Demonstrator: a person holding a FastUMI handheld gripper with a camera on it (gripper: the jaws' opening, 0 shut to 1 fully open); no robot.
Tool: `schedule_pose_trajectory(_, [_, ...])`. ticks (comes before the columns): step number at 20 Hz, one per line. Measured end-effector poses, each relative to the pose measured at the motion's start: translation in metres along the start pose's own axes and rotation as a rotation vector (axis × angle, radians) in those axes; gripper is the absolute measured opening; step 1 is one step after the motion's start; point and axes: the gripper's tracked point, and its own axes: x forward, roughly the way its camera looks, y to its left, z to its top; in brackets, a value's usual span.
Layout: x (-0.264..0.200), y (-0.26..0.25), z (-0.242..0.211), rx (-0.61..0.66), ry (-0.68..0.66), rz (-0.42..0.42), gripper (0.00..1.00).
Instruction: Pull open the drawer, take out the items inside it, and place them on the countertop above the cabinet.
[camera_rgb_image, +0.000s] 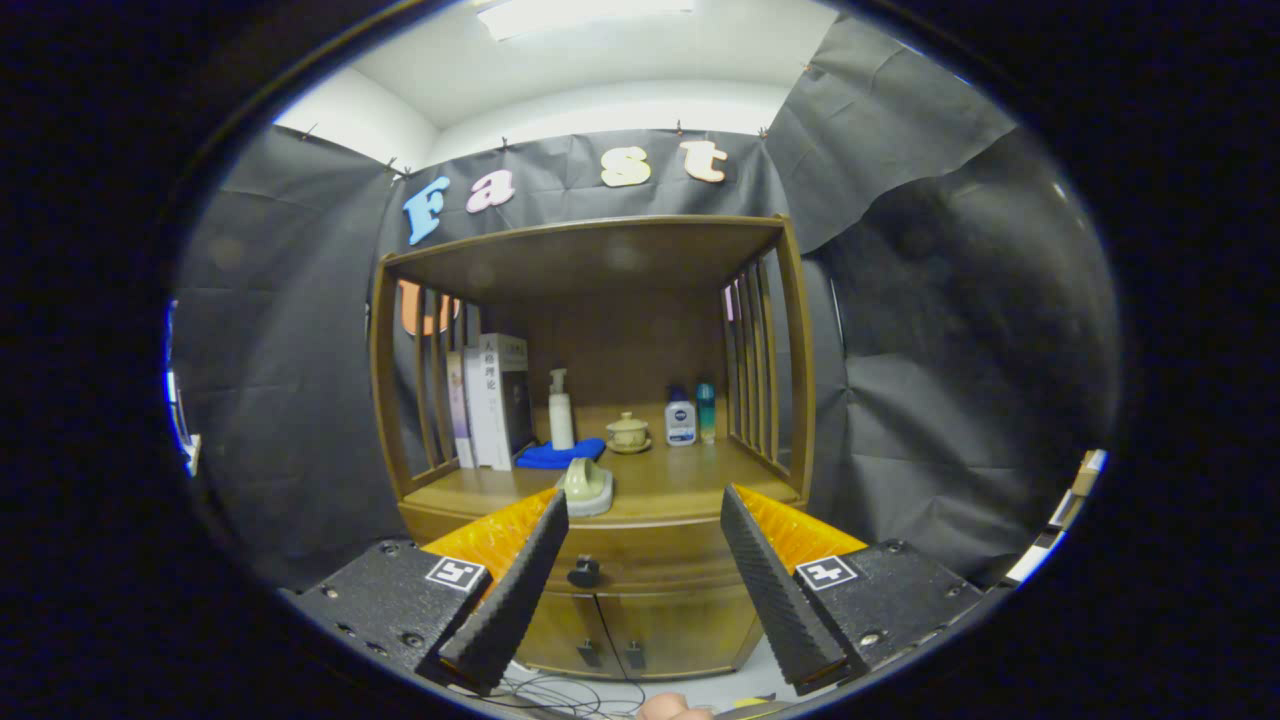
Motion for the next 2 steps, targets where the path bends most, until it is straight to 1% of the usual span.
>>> schedule_pose_trajectory(2, [-0.0197, 0.004, -0.009, -0.009, -0.007, 0.019, 0.98])
